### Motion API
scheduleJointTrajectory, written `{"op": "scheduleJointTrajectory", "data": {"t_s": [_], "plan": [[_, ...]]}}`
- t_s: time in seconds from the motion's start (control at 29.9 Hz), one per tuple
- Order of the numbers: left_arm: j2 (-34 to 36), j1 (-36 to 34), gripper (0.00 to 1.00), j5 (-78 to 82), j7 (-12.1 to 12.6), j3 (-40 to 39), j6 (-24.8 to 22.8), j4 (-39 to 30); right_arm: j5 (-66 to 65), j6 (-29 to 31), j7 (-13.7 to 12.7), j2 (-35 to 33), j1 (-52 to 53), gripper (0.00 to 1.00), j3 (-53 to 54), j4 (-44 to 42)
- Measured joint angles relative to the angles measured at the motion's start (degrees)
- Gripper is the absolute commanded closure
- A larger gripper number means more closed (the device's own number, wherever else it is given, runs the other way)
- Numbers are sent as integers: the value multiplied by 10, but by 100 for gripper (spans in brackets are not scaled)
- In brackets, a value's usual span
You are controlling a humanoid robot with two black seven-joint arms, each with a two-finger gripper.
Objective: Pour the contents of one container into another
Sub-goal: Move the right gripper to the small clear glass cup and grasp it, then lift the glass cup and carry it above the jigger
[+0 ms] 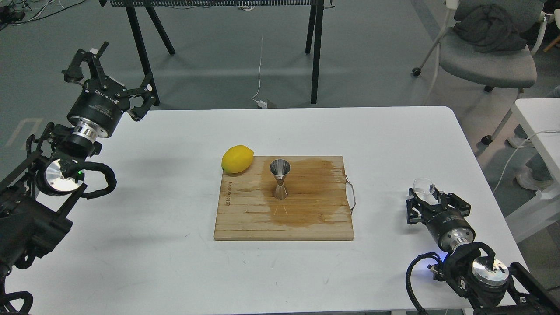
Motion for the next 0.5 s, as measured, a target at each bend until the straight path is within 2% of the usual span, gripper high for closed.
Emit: {"op": "scheduleJointTrajectory", "data": {"t_s": [0.27, 0.5], "plan": [[2, 0, 0, 0, -1, 0, 0, 0, 0, -2, -3, -10, -2, 73, -2, 65], [3, 0, 0, 0, -5, -4, 0, -1, -12, -80, -3, -52, 18, 73, -39, 161]]}}
